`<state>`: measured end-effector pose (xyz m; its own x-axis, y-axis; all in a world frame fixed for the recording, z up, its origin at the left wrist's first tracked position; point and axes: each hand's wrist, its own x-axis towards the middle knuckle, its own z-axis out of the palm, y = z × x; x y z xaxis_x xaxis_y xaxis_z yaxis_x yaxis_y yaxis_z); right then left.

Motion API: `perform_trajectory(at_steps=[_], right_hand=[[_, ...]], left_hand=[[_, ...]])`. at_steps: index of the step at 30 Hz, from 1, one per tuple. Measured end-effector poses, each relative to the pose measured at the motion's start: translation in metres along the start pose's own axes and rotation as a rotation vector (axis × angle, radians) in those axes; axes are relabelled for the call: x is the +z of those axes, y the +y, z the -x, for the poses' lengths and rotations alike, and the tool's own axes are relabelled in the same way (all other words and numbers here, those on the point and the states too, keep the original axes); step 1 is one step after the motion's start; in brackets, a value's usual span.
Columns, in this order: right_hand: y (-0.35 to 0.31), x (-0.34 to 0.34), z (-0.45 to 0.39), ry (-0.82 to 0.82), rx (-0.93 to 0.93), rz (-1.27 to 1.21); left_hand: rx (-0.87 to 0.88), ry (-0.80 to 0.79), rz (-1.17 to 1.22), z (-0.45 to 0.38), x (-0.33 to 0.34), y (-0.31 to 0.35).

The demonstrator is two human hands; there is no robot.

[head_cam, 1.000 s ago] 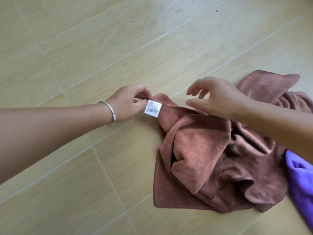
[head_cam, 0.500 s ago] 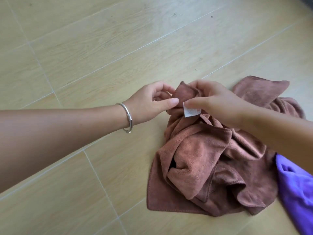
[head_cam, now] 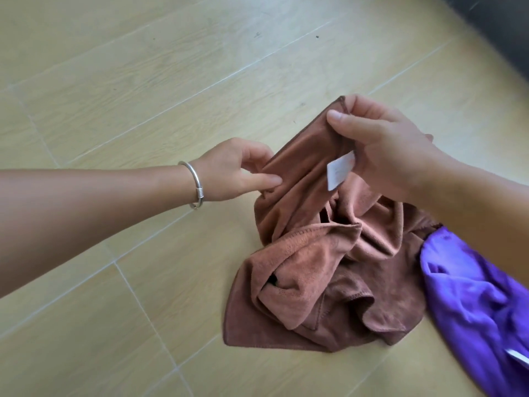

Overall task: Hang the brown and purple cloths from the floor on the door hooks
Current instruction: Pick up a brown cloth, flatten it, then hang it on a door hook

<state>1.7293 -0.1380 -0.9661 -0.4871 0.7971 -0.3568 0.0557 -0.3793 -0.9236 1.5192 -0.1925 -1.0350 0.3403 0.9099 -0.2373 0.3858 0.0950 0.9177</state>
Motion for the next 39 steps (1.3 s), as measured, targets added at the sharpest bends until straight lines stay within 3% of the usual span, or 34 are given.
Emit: perform_trajectory(at_steps=[3,11,17,24,31,39], right_hand=[[-0.035,0.003,0.007,0.045,-0.034,-0.025],[-0.164,0.024,0.055,0.145,-0.11,0.065],[-0.258,0.055,0.096,0.234,-0.123,0.141],[-0.367,0.102,0.132,0.276,-0.158,0.211],[-0.458,0.144,0.143,0.293,-0.2,0.238],[-0.514,0.186,0.134,0.289,-0.167,0.202]], left_hand=[[-0.016,0.036,0.031,0.011,-0.016,0.023],[-0.129,0.157,-0.251,0.088,-0.075,0.116],[-0.134,0.346,-0.287,0.145,-0.113,0.198],[-0.212,0.402,-0.462,0.201,-0.172,0.278],[-0.258,0.62,-0.431,0.243,-0.239,0.345],[-0.243,0.606,-0.578,0.286,-0.324,0.394]])
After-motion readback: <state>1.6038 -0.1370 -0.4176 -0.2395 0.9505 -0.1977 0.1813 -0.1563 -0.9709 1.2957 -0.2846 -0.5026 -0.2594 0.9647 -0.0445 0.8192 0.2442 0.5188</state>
